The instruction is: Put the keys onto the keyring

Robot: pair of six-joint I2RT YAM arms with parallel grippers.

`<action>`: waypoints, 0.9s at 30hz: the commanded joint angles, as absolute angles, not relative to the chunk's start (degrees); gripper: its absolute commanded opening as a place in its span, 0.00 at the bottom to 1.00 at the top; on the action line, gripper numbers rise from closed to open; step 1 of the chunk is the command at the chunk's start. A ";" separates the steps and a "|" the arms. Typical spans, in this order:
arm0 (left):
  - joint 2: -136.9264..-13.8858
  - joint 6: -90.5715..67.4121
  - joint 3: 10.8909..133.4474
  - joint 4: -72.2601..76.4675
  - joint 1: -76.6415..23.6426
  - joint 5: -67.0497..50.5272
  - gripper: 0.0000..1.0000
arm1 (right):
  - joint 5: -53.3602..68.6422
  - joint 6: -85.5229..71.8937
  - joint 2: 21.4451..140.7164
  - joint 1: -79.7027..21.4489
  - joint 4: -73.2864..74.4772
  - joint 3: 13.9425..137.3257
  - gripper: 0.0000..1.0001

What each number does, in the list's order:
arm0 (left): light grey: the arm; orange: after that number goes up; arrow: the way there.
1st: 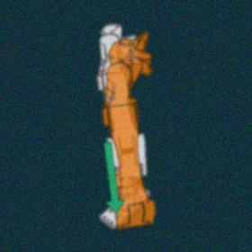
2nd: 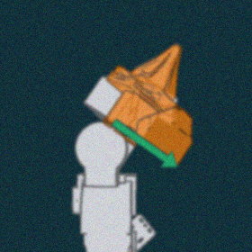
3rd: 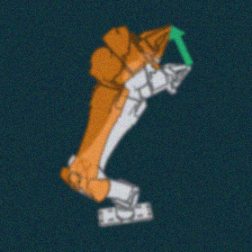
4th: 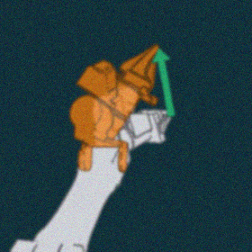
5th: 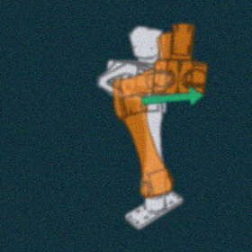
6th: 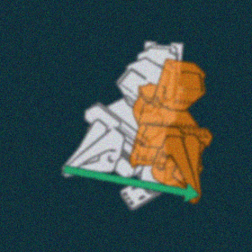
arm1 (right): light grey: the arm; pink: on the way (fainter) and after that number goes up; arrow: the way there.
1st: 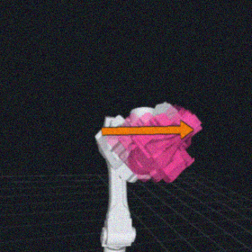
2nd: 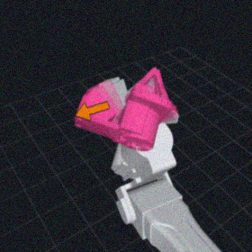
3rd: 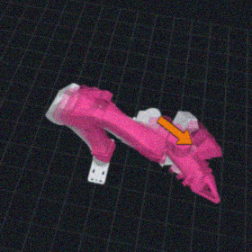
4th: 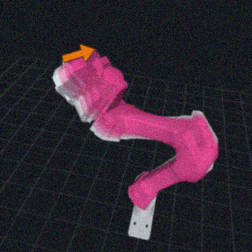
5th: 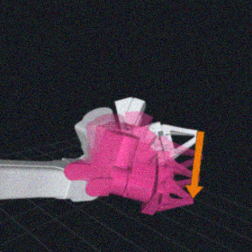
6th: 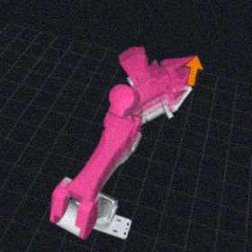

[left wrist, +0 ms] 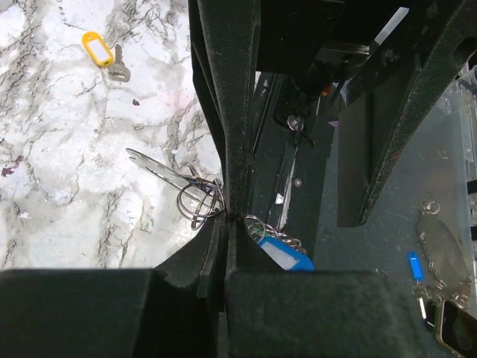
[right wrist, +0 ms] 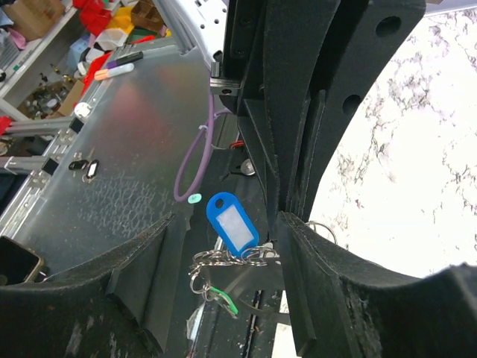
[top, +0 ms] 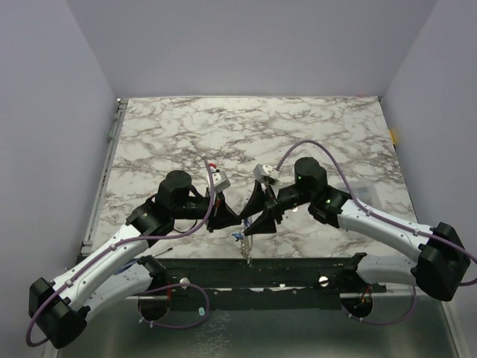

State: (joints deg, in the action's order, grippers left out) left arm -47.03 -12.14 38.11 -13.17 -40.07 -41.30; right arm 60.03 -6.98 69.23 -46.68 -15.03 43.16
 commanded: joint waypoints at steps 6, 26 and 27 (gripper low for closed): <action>-46.38 -11.39 38.07 -8.10 -41.26 -42.82 0.00 | 52.13 -3.46 70.24 -47.29 -5.17 48.16 0.63; -46.27 -12.11 36.57 -5.04 -41.65 -42.66 0.00 | 42.87 0.91 77.25 -47.29 15.45 60.57 0.64; -46.13 -12.13 36.54 -4.99 -41.70 -42.68 0.00 | 43.45 1.38 77.82 -47.29 16.83 61.33 0.64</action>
